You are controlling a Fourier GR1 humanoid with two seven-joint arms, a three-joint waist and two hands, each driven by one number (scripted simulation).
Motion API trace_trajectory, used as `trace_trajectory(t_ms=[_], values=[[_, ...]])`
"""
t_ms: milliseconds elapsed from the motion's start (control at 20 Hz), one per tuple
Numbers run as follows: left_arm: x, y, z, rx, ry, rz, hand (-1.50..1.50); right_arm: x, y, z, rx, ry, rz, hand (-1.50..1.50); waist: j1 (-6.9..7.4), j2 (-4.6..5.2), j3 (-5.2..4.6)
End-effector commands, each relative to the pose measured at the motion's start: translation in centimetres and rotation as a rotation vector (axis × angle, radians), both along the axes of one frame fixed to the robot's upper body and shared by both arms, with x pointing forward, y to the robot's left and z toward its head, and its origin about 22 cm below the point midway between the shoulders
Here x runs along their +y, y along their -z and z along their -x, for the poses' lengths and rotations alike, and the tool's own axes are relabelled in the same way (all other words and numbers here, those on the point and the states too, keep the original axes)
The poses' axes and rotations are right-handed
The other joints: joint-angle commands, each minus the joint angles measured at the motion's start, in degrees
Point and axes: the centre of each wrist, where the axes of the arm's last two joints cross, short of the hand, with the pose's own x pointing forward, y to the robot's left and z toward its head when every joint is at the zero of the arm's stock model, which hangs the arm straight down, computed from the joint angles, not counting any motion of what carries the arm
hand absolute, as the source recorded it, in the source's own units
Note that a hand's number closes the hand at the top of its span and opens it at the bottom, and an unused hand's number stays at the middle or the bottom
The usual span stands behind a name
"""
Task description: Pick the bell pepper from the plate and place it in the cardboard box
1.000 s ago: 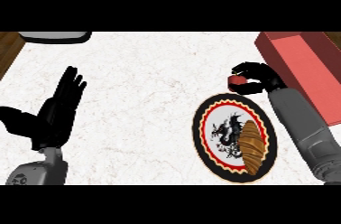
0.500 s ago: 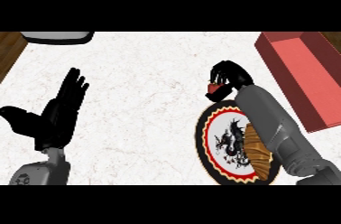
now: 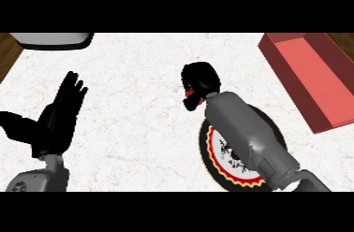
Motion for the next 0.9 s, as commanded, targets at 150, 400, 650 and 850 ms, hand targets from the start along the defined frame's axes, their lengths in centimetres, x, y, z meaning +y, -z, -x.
trace_trajectory(t_ms=[150, 400, 650, 850], values=[[0.1, 1.5, 0.6, 0.004, -0.036, -0.004, 0.0, 4.6, -5.8, 3.3, -0.155, -0.098, 0.044, 1.5, -1.88, -0.06, 0.04], [2.4, 0.5, 0.9, 0.011, -0.049, 0.008, 0.0, 5.1, -11.4, 4.9, -0.261, 0.073, -0.222, 1.5, -2.62, -0.31, 0.07], [2.3, 1.2, 2.2, 0.013, -0.035, -0.002, 0.0, 1.2, -16.9, 4.7, -0.392, 0.3, -0.286, 1.5, -1.76, -0.05, 0.06], [0.9, -0.9, 0.3, -0.004, -0.025, 0.005, 0.0, -1.4, -18.9, 4.8, -0.442, 0.429, -0.283, 1.5, -0.98, 0.5, 0.08]])
